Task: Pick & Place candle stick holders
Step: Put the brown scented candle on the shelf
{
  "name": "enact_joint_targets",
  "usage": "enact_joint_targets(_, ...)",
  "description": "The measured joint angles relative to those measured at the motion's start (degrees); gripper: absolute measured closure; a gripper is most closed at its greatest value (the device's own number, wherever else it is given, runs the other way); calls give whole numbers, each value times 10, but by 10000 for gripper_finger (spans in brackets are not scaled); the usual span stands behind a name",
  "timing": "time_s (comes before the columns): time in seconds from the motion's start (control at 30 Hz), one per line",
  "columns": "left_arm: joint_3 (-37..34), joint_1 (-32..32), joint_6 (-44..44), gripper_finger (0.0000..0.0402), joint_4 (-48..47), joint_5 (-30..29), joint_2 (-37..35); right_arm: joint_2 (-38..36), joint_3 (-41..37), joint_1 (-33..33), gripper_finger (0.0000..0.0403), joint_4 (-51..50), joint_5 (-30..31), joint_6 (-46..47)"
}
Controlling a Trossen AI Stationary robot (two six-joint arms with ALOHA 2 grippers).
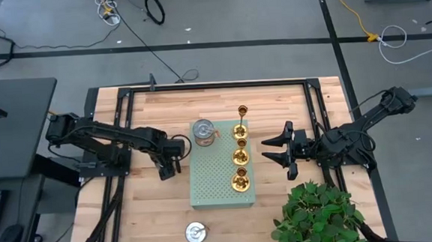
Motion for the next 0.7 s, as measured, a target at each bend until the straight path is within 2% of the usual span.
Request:
enact_joint_targets(0.3,80,-30,-8,36,-100,-4,0,0,0,0,218,0,0,0)
enact_joint_targets(0.7,284,-86,16,36,-251,-24,0,0,0,0,218,0,0,0)
